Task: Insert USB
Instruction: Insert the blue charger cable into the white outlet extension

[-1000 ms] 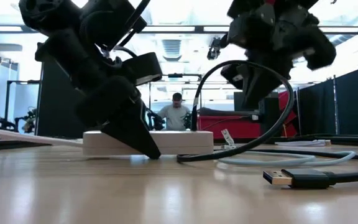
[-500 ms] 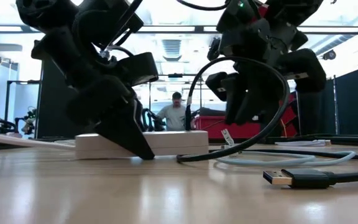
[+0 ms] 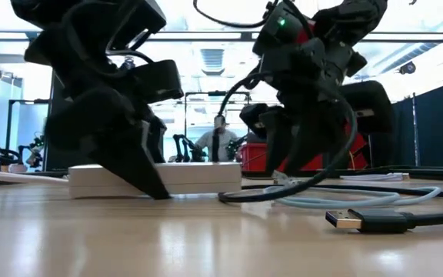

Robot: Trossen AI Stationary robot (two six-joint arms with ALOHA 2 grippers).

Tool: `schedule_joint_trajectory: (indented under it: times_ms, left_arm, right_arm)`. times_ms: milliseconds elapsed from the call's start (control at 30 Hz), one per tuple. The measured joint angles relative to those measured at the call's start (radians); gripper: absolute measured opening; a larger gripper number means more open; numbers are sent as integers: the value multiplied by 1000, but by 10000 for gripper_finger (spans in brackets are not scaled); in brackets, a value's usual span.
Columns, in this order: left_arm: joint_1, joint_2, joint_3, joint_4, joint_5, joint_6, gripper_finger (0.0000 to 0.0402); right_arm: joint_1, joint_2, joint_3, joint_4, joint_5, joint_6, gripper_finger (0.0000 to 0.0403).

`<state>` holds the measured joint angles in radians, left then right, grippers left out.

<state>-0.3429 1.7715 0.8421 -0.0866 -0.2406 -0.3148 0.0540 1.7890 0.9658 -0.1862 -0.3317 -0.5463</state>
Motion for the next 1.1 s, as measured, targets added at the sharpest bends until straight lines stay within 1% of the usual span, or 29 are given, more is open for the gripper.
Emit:
schedule_joint_trajectory:
  times_ms: [133,267,500,633,800,967,1100]
  left_arm:
    - [-1,-3,-1,-3,2,-5,191]
    - [-1,-4,0,-8,2,-6,191]
    - [-1,-4,0,-12,-2,-7,191]
    - [-1,-4,0,-12,-3,-6,191]
    - [-1,-5,0,-19,-5,-6,191]
    - [-1,-6,-1,-20,-7,-6,191]
    - [-1,-6,-1,-20,-8,-5,191]
  right_arm:
    - [3,27,37,-49,-34,-16,90]
    - [11,40,65,-132,-35,-54,81]
    - [34,34,157,-273,-33,-103,73]
    - [62,47,167,-281,-36,-128,75]
    - [80,73,178,-280,-32,-128,87]
    - [84,74,198,-276,39,-151,100]
    - [84,78,206,-273,46,-170,105]
